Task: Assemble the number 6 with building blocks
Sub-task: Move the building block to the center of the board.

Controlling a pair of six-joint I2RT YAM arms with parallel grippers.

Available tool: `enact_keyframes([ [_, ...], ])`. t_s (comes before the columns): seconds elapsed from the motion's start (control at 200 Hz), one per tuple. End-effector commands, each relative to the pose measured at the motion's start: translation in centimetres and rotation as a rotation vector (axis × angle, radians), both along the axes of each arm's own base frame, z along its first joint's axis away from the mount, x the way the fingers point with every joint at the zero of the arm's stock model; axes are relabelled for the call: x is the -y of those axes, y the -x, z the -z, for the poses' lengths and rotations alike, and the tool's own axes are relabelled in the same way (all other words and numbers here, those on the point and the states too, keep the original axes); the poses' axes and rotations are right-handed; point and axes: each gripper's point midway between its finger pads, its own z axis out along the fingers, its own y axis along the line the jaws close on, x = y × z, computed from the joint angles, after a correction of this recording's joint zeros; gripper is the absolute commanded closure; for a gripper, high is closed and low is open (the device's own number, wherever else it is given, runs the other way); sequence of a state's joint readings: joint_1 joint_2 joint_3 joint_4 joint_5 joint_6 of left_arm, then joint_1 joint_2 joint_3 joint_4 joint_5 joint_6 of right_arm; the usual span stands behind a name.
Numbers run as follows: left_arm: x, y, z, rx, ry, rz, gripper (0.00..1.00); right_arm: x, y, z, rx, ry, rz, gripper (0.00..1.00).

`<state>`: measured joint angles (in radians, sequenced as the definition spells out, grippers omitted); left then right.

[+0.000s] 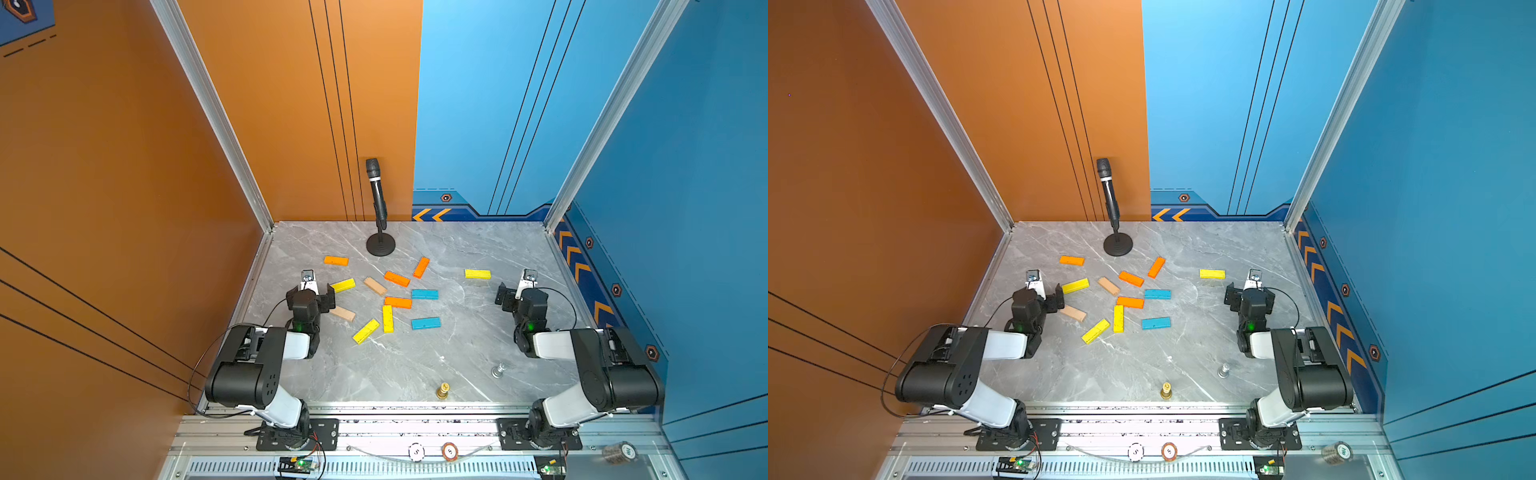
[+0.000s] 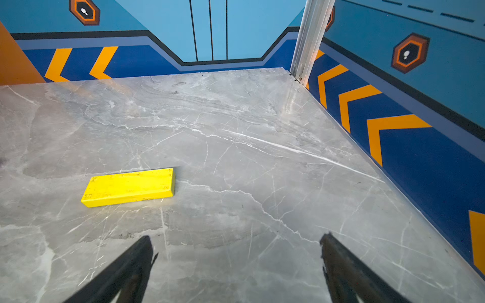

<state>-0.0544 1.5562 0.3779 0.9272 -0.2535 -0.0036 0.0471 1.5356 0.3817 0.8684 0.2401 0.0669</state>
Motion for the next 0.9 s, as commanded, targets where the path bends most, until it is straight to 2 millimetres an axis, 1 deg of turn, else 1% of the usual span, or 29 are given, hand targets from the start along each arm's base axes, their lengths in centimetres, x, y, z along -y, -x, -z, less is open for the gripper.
enact_keyframes([
  [0.0, 0.48, -0.07, 0.37, -0.012, 0.003, 0.035, 0.03, 0.1, 0.24, -0.16, 0.011, 0.0, 0.016, 0.01],
  [0.896, 0.44, -0.08, 0.49, -0.016, 0.009, 0.039, 0.02, 0.12, 0.27, -0.11, 0.009, 0.0, 0.017, 0.01],
])
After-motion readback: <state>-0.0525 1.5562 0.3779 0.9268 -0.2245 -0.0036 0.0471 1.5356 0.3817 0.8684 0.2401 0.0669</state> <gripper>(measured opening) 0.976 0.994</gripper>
